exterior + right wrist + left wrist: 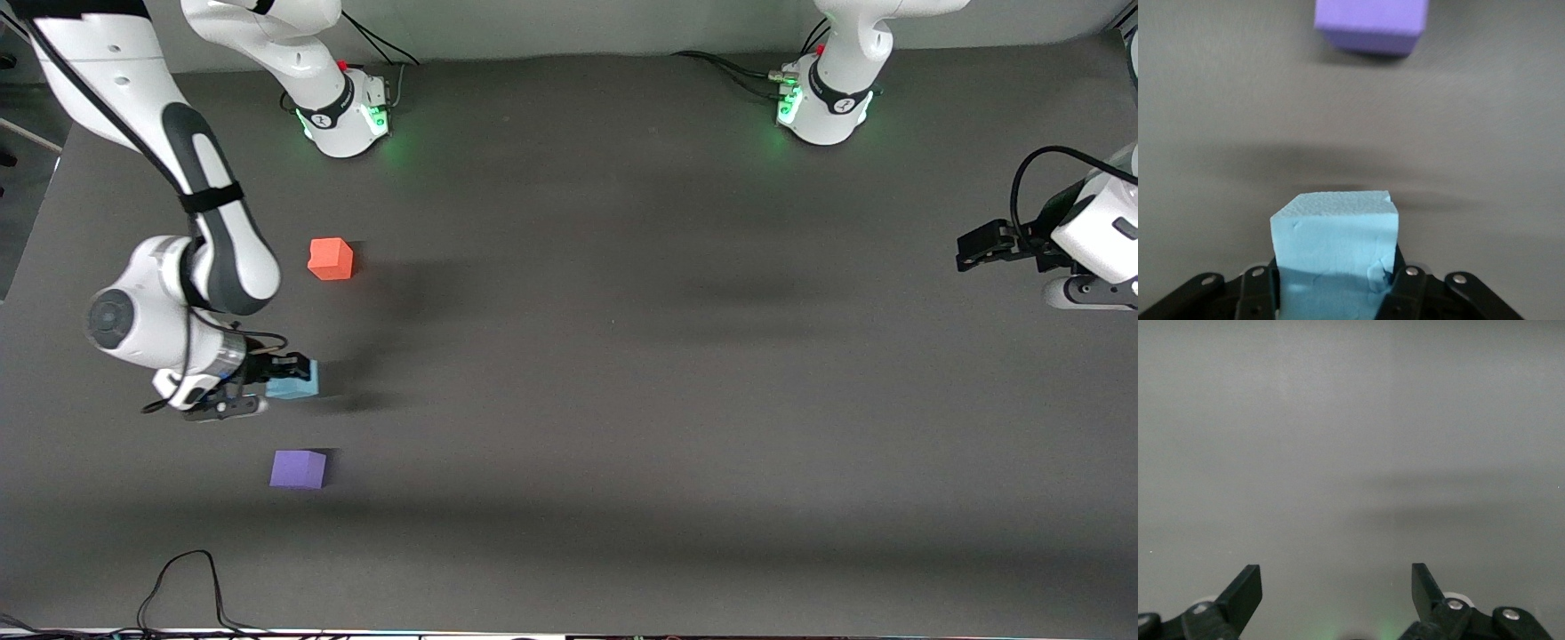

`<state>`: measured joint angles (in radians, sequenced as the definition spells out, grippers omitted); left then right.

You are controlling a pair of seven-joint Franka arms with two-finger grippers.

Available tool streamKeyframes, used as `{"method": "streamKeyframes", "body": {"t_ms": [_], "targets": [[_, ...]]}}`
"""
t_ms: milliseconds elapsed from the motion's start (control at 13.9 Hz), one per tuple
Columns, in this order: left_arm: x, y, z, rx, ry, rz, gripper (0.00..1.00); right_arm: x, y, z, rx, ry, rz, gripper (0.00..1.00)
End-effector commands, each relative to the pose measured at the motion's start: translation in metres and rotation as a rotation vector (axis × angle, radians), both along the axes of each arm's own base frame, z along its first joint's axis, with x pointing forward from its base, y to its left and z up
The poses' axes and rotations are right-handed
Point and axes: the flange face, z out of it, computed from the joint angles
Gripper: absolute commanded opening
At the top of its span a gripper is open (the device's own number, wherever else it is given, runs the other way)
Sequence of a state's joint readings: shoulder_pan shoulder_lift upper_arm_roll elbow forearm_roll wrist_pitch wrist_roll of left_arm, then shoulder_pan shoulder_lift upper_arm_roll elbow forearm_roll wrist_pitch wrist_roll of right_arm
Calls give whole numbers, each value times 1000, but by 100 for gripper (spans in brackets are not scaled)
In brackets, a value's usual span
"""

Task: Place blue block between orange and purple blocks
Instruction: 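Carry the blue cube to the gap between orange and purple cubes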

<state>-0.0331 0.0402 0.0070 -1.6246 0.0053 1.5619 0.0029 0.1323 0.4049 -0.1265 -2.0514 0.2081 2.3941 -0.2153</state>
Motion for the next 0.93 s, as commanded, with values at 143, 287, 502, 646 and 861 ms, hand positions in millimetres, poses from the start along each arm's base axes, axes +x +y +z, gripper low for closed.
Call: {"method": "streamKeyframes", "body": {"t_ms": [143, 287, 502, 646, 861], "targets": [[-6, -2, 2, -7, 6, -9, 100, -42, 3, -32, -12, -25, -30, 45], [-6, -2, 1, -7, 6, -9, 100, -45, 3, -34, -12, -17, -30, 47], [-6, -2, 0, -7, 6, -9, 100, -46, 2, -35, -11, -10, -47, 95], [-6, -2, 0, -7, 5, -9, 100, -45, 3, -27, -7, -16, -47, 100], [-5, -2, -1, -7, 6, -9, 100, -35, 7, 17, 24, -7, -39, 100]]}}
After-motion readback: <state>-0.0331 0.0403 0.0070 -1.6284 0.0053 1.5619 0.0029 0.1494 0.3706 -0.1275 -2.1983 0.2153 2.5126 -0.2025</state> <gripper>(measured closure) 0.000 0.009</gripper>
